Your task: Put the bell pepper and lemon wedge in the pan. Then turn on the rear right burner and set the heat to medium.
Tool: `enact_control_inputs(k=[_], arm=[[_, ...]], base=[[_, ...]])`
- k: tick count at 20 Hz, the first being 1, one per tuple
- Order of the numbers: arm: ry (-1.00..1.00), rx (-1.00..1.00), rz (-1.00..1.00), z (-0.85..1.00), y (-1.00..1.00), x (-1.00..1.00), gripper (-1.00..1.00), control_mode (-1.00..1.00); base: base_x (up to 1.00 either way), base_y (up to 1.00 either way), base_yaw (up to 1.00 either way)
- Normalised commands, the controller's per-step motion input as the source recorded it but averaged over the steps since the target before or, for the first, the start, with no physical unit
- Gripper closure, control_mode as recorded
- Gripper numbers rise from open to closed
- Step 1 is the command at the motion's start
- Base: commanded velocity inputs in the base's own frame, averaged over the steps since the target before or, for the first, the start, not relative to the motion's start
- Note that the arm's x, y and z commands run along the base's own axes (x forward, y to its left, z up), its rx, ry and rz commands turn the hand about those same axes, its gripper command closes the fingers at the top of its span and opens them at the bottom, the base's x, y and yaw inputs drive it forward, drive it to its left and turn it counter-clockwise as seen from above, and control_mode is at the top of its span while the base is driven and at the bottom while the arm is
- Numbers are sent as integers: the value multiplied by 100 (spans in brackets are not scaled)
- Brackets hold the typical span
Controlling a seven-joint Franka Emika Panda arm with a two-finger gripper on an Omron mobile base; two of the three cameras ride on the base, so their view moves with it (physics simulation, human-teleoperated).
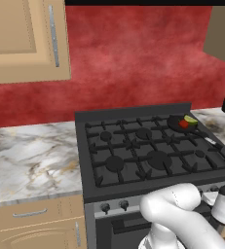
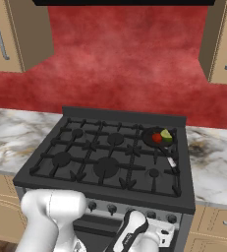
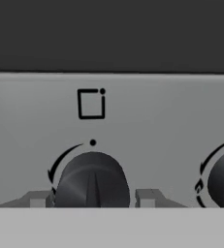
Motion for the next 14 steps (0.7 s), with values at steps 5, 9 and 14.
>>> enact_control_inputs(k=[5, 9, 14], arm=[[0, 0, 0, 0, 0, 0, 100, -100], [-4, -1, 0, -10, 0, 0, 100, -100], [-18, -16, 0, -33, 0, 0, 100, -100]], base=[[0, 0, 0], [0, 0, 0], [0, 0, 0]])
